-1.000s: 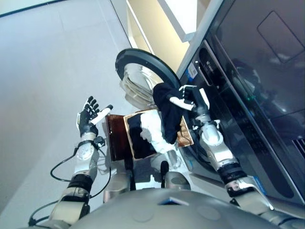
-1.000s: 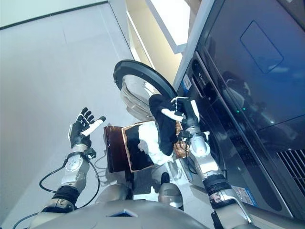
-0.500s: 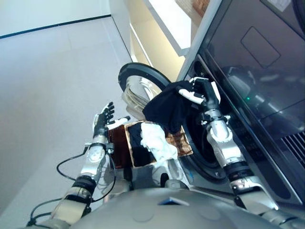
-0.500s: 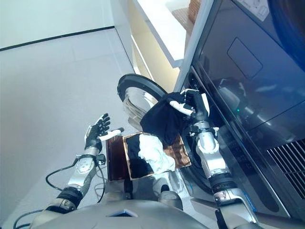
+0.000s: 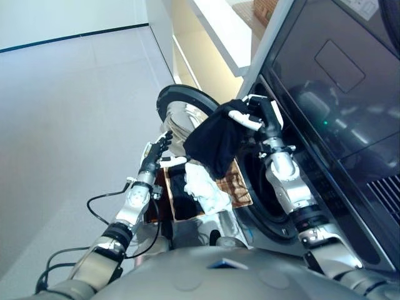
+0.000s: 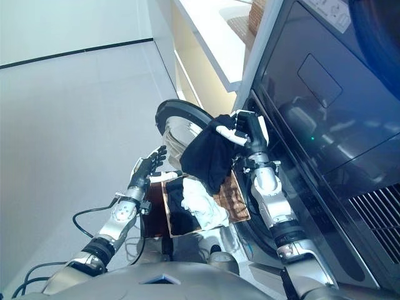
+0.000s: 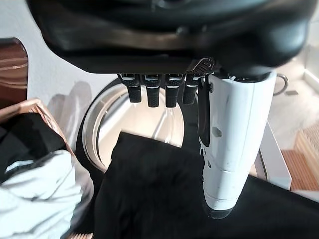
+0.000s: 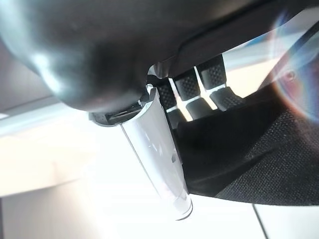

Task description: Pick up the clothes and place them into the washing machine

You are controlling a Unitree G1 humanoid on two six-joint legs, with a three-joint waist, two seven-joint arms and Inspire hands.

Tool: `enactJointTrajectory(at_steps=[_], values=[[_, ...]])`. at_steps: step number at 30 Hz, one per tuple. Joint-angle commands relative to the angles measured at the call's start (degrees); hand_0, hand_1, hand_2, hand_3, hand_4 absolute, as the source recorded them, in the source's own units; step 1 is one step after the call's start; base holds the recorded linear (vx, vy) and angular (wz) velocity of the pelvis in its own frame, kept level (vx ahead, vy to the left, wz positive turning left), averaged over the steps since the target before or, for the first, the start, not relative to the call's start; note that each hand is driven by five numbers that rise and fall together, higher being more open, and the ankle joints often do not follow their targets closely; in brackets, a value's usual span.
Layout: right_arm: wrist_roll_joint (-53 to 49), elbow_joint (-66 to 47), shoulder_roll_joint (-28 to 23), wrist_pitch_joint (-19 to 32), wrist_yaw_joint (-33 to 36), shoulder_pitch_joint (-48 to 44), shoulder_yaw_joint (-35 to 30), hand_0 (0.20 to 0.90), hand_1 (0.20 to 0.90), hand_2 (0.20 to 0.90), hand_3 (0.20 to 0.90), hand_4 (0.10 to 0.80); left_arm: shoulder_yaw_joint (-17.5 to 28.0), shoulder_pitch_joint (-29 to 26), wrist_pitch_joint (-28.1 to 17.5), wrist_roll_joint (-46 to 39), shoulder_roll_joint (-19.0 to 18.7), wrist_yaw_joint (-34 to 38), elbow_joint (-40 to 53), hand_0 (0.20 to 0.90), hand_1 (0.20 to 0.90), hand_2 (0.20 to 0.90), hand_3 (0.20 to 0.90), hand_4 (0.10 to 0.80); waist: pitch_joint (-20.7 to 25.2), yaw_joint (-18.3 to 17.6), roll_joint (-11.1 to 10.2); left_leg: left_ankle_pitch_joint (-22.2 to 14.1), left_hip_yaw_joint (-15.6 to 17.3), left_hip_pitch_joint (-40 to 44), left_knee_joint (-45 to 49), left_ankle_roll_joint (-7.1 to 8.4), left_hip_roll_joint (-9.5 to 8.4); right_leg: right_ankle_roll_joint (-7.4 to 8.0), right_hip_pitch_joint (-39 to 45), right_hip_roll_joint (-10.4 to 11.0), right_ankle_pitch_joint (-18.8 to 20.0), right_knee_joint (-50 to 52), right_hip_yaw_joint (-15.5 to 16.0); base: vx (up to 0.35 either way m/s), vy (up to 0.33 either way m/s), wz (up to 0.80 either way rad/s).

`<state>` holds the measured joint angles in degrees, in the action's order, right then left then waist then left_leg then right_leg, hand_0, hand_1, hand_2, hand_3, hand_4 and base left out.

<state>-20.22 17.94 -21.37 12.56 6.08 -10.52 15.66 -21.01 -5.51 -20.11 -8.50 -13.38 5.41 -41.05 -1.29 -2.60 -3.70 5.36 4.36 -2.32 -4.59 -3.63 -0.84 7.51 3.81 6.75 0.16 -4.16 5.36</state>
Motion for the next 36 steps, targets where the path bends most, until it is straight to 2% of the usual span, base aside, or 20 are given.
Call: enactJointTrajectory(at_steps=[1, 6, 9, 15, 27, 36], values=[[-2.9, -6.3, -1.0, 7.2, -1.5, -8.6, -0.8, 0.2, 0.2, 0.2, 0.2, 0.3, -2.2, -8.3, -4.9, -0.3, -0.9, -2.0, -1.7, 0.9, 0.9, 0.9, 0.9, 0.8, 5.3, 0.6, -1.3, -5.1, -0.3, 4.1, 0.5, 4.62, 1.47, 0.94, -5.8, 1.6, 4.5, 3.5, 0.2, 0.0, 0.0, 0.0], [-3.9, -7.1, -2.1, 6.9, -3.9, -9.1, 0.8, 0.2, 0.2, 0.2, 0.2, 0.3, -4.7, -9.3, -5.6, 1.3, -2.7, -4.7, -0.7, 0.9, 0.9, 0.9, 0.9, 0.8, 5.6, 0.6, -1.4, -5.1, -0.2, 4.0, 0.5, 4.75, 1.48, 1.06, -6.0, 1.6, 4.6, 3.5, 0.3, 0.0, 0.0, 0.0], [-4.1, -7.3, -3.3, 6.6, -5.8, -9.7, 2.3, 0.2, 0.2, 0.2, 0.2, 0.3, -5.9, -9.7, -6.3, 1.8, -5.3, -6.8, 0.7, 0.9, 0.9, 0.9, 0.9, 0.8, 5.6, 0.6, -1.5, -4.9, -0.2, 3.9, 0.4, 4.8, 1.51, 1.16, -6.2, 1.7, 4.8, 3.5, 0.2, 0.0, 0.0, 0.0], [-4.0, -7.8, -4.6, 5.9, -8.1, -10.6, 4.7, 0.2, 0.2, 0.2, 0.2, 0.3, -5.7, -10.0, -6.9, 2.6, -7.2, -7.2, 1.3, 0.9, 0.9, 0.9, 0.9, 0.8, 5.6, 0.9, -1.8, -4.7, -0.5, 3.6, 0.4, 4.91, 1.37, 1.26, -6.2, 1.9, 5.0, 3.4, 0.6, 0.0, 0.0, 0.0], [-2.3, -11.4, -6.3, 5.0, -11.5, -10.0, 6.8, 0.2, 0.2, 0.2, 0.2, 0.3, -2.2, -8.5, -7.1, 4.6, -8.7, -5.2, 1.8, 0.9, 0.9, 0.9, 0.9, 0.8, 5.4, 1.6, -2.2, -4.7, -1.1, 3.3, 0.7, 4.79, 1.04, 1.31, -6.1, 2.2, 4.9, 3.6, 1.4, 0.0, 0.004, 0.04], [-1.0, -12.6, -6.0, 4.7, -11.5, -8.0, 5.3, 0.2, 0.2, 0.2, 0.2, 0.3, 3.7, -6.7, -7.0, 2.9, -8.1, -1.7, 2.2, 0.9, 0.9, 0.9, 0.9, 0.8, 5.3, 1.8, -2.3, -4.7, -1.3, 3.2, 0.7, 4.79, 1.08, 1.19, -6.2, 2.1, 5.0, 3.4, 1.4, 0.0, 0.0, 0.0]])
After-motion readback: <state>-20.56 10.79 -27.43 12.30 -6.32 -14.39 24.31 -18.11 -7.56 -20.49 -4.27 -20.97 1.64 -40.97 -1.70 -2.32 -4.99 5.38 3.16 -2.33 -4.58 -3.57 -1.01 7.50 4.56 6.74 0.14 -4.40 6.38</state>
